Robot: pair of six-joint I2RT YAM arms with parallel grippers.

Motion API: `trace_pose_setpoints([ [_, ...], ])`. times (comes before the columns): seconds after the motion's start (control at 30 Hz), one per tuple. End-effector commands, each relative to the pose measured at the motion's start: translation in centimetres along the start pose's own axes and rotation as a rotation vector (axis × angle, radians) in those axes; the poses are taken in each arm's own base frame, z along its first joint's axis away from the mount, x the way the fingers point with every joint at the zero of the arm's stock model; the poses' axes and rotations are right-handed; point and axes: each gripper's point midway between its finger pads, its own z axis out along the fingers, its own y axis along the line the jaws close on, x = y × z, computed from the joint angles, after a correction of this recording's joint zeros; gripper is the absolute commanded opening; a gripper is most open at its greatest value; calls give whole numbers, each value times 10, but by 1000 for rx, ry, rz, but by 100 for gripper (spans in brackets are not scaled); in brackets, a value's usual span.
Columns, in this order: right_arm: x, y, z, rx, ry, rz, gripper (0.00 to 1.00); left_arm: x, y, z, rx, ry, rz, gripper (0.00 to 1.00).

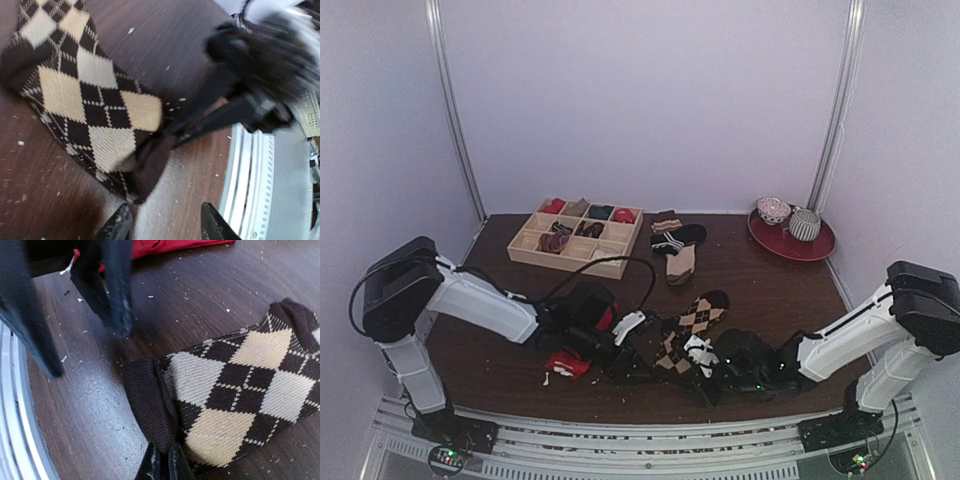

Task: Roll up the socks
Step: Roll a pair of socks at the center of the board.

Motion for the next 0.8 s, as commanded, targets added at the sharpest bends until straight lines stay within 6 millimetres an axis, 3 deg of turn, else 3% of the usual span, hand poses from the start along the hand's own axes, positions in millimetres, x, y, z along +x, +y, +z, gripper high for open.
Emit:
trace_pose_setpoints([
  [0.0, 62, 26, -3, -238, 265, 338, 0, -35, -25, -30, -4, -182, 253, 51],
  [0.17, 74, 55, -6, -413, 392, 592, 0, -30, -42, -31, 63, -232, 416, 52],
  [0.3, 73, 64, -14, -529, 406, 795, 0, -15, -40, -15, 107, -194, 463, 52],
  [0.5, 88, 43, -2, -480, 441, 928, 0, 1, -53, -5, 184, -135, 499, 51],
  [0.77, 100, 24, 8, -393, 502, 926, 0, 33, -60, 8, 211, -47, 492, 48],
])
